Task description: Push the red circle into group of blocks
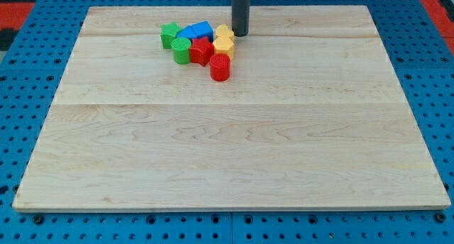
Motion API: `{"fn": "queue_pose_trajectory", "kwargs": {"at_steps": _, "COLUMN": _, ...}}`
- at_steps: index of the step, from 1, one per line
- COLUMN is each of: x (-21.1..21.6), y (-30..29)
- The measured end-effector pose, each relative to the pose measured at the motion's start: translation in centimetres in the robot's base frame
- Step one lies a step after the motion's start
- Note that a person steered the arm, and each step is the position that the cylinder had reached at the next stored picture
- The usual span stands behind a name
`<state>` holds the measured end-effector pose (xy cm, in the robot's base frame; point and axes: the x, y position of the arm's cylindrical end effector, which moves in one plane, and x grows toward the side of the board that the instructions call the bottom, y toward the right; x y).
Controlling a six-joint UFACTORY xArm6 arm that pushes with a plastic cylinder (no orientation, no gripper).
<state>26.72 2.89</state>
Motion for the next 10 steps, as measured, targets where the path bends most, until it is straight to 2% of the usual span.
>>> {"fn": "queue_pose_trajectory", "kwargs": {"at_steps": 2, "x": 0.1, "y": 0.1}}
{"fn": "queue_pose_trajectory", "kwargs": {"at_steps": 3, "x": 2.3, "y": 4.3}}
{"fn": "queue_pose_trajectory", "kwargs": {"at_steps": 5, "x": 12.9, "y": 5.7}}
{"fn": "queue_pose_trajectory", "kwargs": {"at_steps": 6, "x": 12.9, "y": 2.2}}
{"fn": "queue_pose_trajectory", "kwargs": {"at_steps": 7, "x": 10.5, "y": -0.3}}
{"fn": "queue_pose_trajectory", "kwargs": {"at_steps": 8, "x": 10.9, "y": -2.4}}
{"fn": "queue_pose_trajectory", "kwargs": {"at_steps": 10, "x": 13.2, "y": -3.2}}
